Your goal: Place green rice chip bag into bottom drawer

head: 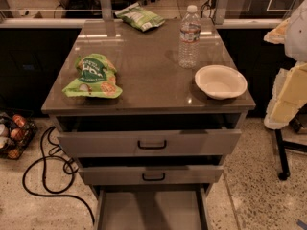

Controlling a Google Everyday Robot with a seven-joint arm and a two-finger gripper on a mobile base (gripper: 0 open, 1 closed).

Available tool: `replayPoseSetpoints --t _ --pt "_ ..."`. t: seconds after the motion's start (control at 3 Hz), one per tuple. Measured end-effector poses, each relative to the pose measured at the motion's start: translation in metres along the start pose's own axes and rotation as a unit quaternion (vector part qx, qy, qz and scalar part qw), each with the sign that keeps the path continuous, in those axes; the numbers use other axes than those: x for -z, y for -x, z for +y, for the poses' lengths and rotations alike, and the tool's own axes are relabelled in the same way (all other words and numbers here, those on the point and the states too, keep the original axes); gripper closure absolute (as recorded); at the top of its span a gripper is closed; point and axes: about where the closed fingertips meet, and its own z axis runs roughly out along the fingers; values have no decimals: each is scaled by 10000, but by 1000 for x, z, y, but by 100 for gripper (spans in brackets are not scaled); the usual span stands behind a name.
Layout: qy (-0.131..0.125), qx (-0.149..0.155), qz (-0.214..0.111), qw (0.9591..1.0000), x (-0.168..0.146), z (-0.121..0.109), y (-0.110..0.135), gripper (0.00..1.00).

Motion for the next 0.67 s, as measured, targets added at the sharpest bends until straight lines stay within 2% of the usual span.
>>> replayPoseSetpoints --t 0.33,0.67 --pt "-1 0 0 10000 0 0 0 0" --pt "-73 -65 -248 9996 2 -11 10 0"
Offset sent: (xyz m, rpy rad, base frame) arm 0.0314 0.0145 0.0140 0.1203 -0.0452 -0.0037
